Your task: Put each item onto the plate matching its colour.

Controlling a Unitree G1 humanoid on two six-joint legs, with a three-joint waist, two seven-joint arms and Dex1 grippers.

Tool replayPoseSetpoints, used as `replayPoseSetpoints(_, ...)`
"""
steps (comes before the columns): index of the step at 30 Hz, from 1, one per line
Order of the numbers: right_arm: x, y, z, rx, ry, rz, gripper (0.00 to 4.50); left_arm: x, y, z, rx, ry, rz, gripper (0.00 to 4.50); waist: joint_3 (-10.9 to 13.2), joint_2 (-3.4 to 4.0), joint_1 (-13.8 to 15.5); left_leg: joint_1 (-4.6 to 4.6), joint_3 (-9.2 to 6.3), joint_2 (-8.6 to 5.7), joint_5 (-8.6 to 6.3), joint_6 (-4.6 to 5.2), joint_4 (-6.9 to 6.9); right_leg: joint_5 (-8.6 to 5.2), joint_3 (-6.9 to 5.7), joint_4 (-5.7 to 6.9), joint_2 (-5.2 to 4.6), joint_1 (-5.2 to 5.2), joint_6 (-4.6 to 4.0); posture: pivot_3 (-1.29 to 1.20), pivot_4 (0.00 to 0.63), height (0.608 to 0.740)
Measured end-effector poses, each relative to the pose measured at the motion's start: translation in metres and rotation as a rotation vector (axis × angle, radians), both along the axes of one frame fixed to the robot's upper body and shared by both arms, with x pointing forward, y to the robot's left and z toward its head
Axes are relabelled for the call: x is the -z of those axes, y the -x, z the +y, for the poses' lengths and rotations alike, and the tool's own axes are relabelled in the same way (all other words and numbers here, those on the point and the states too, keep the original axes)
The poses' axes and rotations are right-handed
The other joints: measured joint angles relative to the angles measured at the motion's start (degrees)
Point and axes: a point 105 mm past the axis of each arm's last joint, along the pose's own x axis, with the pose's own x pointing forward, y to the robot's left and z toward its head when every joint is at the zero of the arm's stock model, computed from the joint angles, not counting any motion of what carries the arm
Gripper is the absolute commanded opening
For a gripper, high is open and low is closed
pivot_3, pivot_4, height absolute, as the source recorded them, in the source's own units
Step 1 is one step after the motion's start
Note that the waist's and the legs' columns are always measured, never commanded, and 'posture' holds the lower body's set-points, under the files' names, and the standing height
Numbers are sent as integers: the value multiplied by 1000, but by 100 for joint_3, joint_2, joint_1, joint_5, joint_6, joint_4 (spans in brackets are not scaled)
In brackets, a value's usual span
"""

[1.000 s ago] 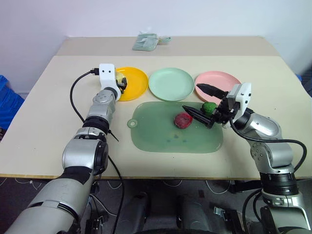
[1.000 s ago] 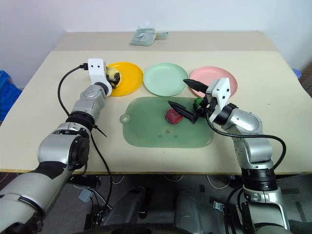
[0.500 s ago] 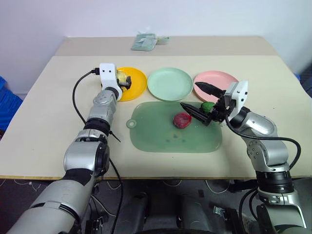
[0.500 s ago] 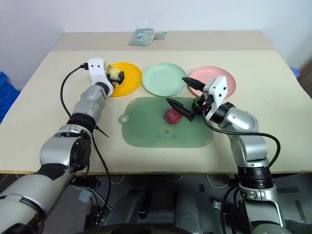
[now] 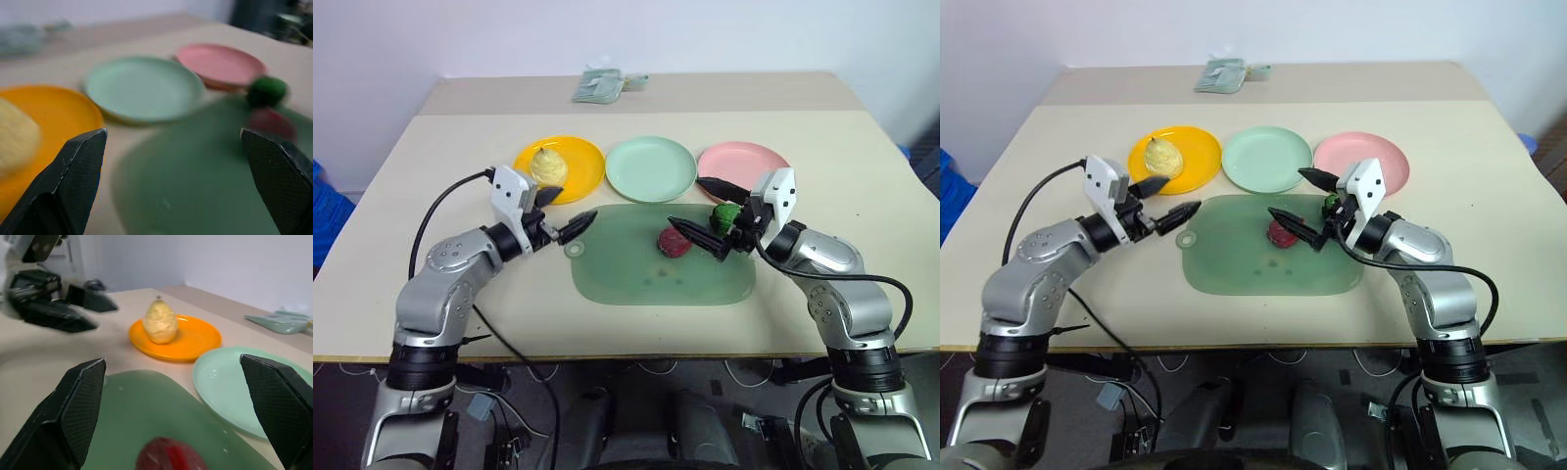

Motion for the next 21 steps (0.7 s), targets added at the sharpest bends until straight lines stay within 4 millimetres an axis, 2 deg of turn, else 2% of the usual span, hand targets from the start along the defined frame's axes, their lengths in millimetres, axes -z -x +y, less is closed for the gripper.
replayPoseSetpoints(5,11,4,8,-49,43,35,4500,5,28,5,114,-66,8,4472,0,2,2,0,2,3,0,-1,-13,-1,3,-2,-3,-8,-2,0,150,740)
replayPoseSetpoints(8,18,0,10,-41,68,58,4500,15,50,16,179,-76,-23,4472,-2,8,-33,2,4,7,1,-2,-21,-1,4,-7,-2,-10,-7,0,150,740)
replayPoseSetpoints(10,26,-5,9,-24,87,82,4500,24,68,26,262,-121,15,4472,0,11,-61,1,5,8,1,-3,-23,-3,4,-7,-3,-10,-13,0,150,740)
replayPoseSetpoints(15,45,-17,11,6,123,130,4500,7,88,39,382,-91,-5,4472,0,12,-6,2,4,7,0,-2,-20,-10,2,-12,-3,-7,-26,0,150,740)
replayPoseSetpoints(21,63,-28,12,8,158,176,4500,12,109,42,453,-95,43,4472,1,13,-11,2,4,8,0,-2,-25,-4,3,-11,-2,-10,-16,0,150,740)
